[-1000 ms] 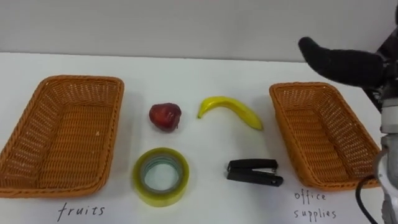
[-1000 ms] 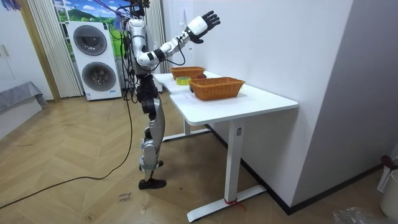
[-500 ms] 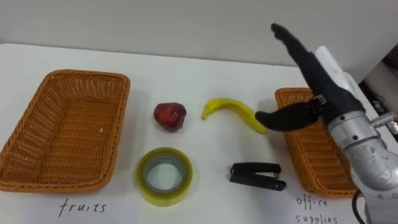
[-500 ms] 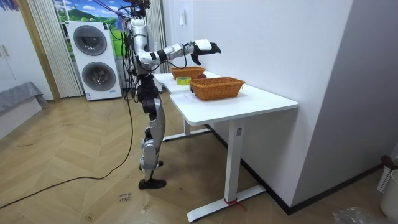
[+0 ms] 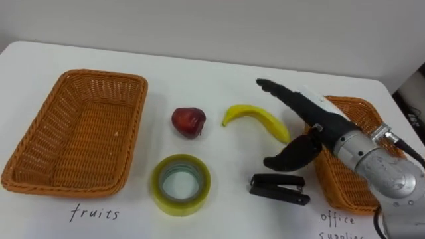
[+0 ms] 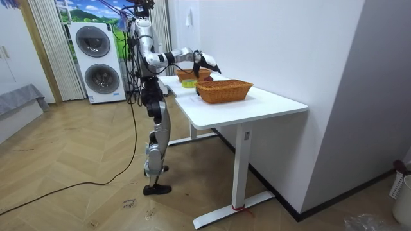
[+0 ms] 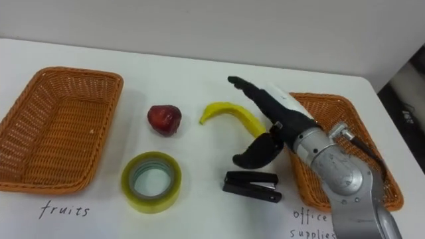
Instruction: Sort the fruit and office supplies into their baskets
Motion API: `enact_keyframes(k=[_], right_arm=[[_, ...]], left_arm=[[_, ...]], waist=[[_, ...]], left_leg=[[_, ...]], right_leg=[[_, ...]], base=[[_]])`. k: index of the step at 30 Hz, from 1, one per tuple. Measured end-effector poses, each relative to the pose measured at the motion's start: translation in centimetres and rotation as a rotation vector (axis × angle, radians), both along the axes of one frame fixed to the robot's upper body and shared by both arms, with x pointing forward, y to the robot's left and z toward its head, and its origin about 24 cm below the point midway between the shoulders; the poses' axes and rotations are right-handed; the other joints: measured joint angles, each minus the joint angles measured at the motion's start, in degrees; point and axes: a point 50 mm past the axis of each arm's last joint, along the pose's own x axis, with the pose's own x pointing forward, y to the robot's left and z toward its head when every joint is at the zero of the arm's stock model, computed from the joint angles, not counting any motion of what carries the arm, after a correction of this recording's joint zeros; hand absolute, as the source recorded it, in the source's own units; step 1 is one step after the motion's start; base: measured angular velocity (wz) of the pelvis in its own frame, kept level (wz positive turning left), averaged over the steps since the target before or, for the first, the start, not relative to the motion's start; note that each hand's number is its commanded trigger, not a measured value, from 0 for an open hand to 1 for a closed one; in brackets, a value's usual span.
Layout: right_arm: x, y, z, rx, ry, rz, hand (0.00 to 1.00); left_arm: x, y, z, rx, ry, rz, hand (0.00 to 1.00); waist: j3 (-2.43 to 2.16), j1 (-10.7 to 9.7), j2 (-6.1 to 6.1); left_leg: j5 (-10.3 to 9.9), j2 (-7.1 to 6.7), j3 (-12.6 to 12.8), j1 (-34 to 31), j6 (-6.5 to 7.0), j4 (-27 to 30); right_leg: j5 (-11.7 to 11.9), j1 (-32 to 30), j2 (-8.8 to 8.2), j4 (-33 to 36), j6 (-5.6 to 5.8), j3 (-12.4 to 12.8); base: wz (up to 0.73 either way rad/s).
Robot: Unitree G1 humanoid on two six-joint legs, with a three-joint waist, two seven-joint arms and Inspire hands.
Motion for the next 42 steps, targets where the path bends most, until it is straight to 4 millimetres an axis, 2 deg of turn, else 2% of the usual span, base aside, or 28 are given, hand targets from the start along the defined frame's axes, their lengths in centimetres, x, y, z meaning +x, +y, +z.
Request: enact_keyframes(k=[5,13,17,28,42], right_arm=[[-0.4,0.8,-1.4,-0.005,0.116,0.066,0.0],[-1.2,0.6,-2.7,-0.035,0.262,0.116,0.0],[-1.5,0.4,-3.1,-0.044,0.316,0.119,0.0],[-1.9,0.0,-3.9,-0.071,0.38,0.113,0.0],[-1.9,0.2,-3.9,-0.11,0.368,0.097,0.0]], left_arm=[[0.6,0.0,0.1,0.002,-0.019,-0.004,0.0],[1.8,0.0,0.4,0.001,-0.073,0.003,0.0],[1.8,0.0,0.4,0.005,-0.068,0.005,0.0],[1.4,0.1,0.4,0.013,-0.05,0.014,0.0],[1.4,0.0,0.3,0.004,-0.054,0.041,0.0]], waist=[[0.05,0.14,0.06],[0.15,1.29,0.39],[0.1,1.36,0.47],[0.1,1.44,0.48],[-0.04,1.23,0.28]], left_leg=[[0.0,-0.1,-0.15,-0.14,0.01,0.21],[0.02,-0.08,-0.22,-0.1,0.03,0.3],[0.02,-0.09,-0.21,-0.06,0.03,0.42],[0.02,-0.09,-0.15,0.11,0.04,0.53],[0.02,-0.13,-0.23,0.07,0.04,0.35]], right_leg=[[0.0,0.05,-0.13,-0.04,0.0,-0.09],[0.0,0.1,-0.09,-0.03,0.0,0.41],[0.0,0.19,-0.1,0.02,0.0,0.33],[0.01,0.4,-0.1,0.06,-0.01,0.09],[0.01,0.35,-0.11,0.05,-0.01,-0.1]], base=[[0.02],[0.0],[0.0],[0.0],[0.0]])
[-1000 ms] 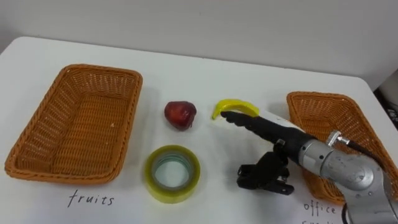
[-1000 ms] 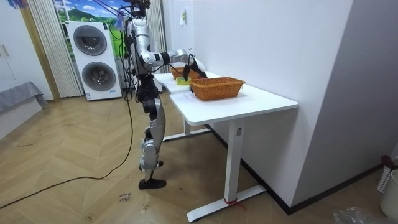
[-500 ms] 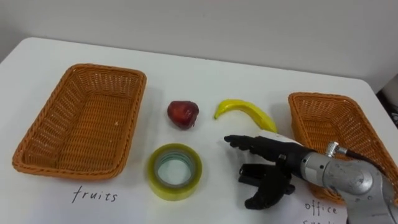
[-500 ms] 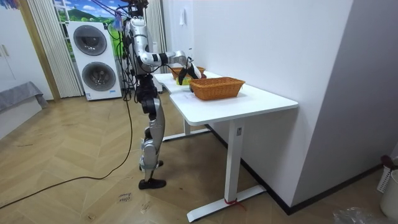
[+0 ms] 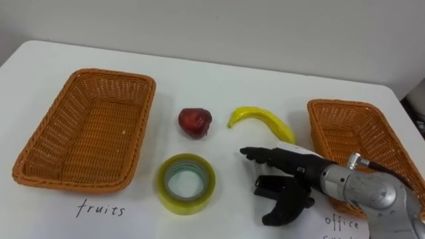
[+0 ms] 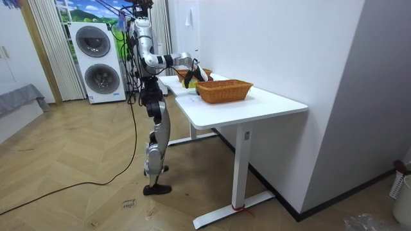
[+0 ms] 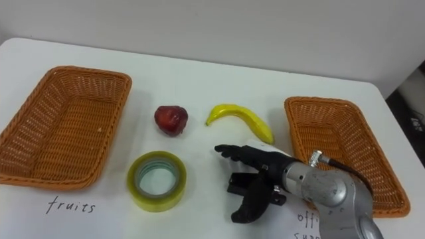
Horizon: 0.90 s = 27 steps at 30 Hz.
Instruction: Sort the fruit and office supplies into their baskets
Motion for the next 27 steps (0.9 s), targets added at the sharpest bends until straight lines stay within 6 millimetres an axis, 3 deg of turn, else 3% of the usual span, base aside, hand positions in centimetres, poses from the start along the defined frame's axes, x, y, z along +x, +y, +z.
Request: enact_keyframes(k=[7,16,27], right_arm=[[0.21,-0.22,0.13,-0.041,-0.045,-0.031,0.0],[0.42,-0.72,0.29,-0.139,-0.099,-0.059,0.0],[0.47,-0.83,0.29,-0.171,-0.114,-0.059,0.0]], left_arm=[[0.14,-0.05,-0.01,0.001,-0.004,0.0,0.0],[0.3,0.02,0.05,0.017,-0.018,-0.004,0.0],[0.6,0.01,0.09,0.016,-0.03,-0.007,0.0]], waist=[[0.24,-0.29,0.37],[0.17,-1.41,1.32],[0.15,-1.25,1.3]], left_leg=[[0.0,-0.02,-0.17,-0.17,0.0,-0.03],[0.0,-0.02,-0.1,-0.39,0.0,-0.19],[0.0,0.02,0.04,-0.14,0.0,-0.58]], right_leg=[[0.0,-0.02,0.03,-0.03,0.0,-0.06],[0.0,-0.36,0.07,-0.06,0.0,0.04],[0.0,-0.51,0.11,-0.06,0.0,0.33]], base=[[0.0],[0.0],[0.0]])
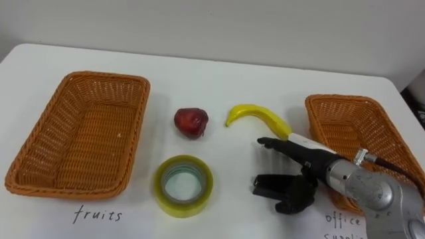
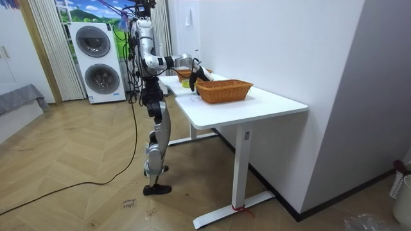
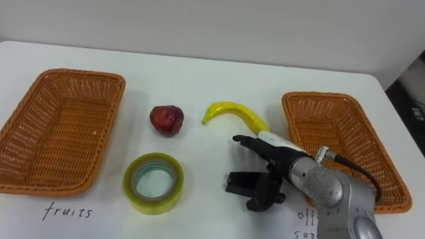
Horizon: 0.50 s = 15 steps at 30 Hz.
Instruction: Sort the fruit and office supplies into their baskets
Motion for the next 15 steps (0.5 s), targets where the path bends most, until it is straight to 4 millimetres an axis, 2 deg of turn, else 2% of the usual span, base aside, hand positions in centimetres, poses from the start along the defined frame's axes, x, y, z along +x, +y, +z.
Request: enact_keyframes(k=[15], right_arm=[[-0.17,0.6,-0.28,0.03,-0.005,-0.001,0.0]], left_arm=[[0.21,-0.09,-0.01,-0.006,-0.017,-0.008,0.0]], waist=[[-0.02,-0.04,-0.26]], left_leg=[[0.03,-0.02,0.03,0.11,0.04,-0.02]], right_leg=[[0.0,0.11,-0.01,-0.05,0.0,0.45]], base=[[0.0]])
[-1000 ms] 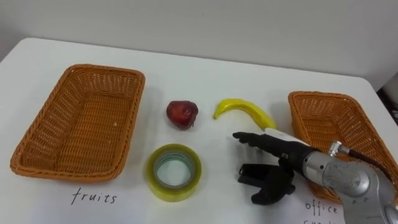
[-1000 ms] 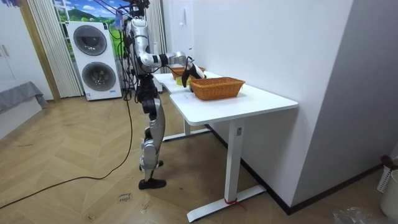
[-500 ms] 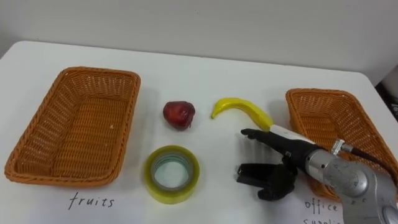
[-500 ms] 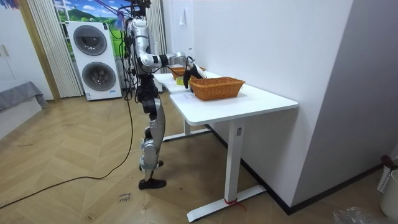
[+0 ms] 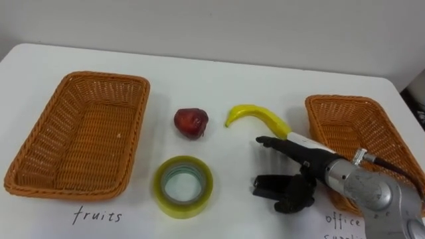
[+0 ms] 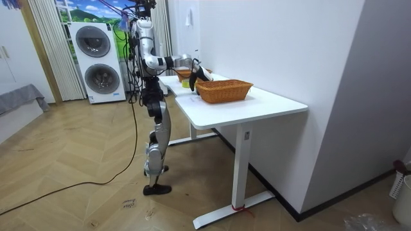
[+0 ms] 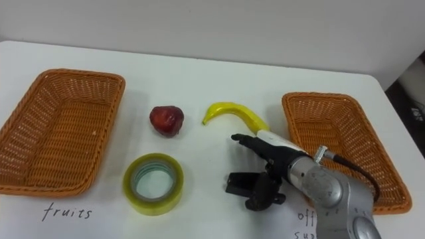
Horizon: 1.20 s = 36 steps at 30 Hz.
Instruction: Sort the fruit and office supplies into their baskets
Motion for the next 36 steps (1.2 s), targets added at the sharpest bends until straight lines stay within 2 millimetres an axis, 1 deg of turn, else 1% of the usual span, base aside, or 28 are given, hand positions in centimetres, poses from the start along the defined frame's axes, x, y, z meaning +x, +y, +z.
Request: enact_keyframes(k=[9,13,26,36], right_arm=[[-0.4,0.3,-0.5,-0.007,0.004,-0.022,0.0],[-0.5,0.4,-0.7,0.003,0.007,-0.032,0.0],[-0.7,0.6,-1.0,-0.014,0.008,-0.048,0.0],[-0.7,0.6,-1.0,-0.016,0.008,-0.051,0.0]], left_arm=[[-0.2,0.0,0.0,0.001,0.013,0.002,0.0],[-0.2,0.0,0.0,0.002,0.016,0.004,0.0],[1.1,0.1,0.6,0.012,-0.057,-0.011,0.0],[1.2,0.1,0.6,0.019,-0.064,-0.011,0.0]], waist=[[-0.02,-0.11,-0.01],[-0.11,-0.15,-0.07],[-0.3,-0.15,0.09],[-0.39,-0.16,0.11]], left_leg=[[0.0,0.04,0.0,-0.02,0.0,-0.13],[0.0,0.03,-0.01,-0.02,0.0,-0.12],[0.0,0.05,-0.08,-0.05,0.0,-0.2],[0.0,0.04,-0.07,-0.04,0.0,-0.11]], right_leg=[[0.0,-0.02,0.01,0.04,0.0,-0.47],[0.0,-0.02,0.0,0.06,0.0,-0.48],[0.0,-0.04,-0.01,0.08,0.0,-0.74],[0.0,-0.09,-0.03,0.09,0.0,-0.77]], base=[[0.0],[0.0],[0.0],[0.0]])
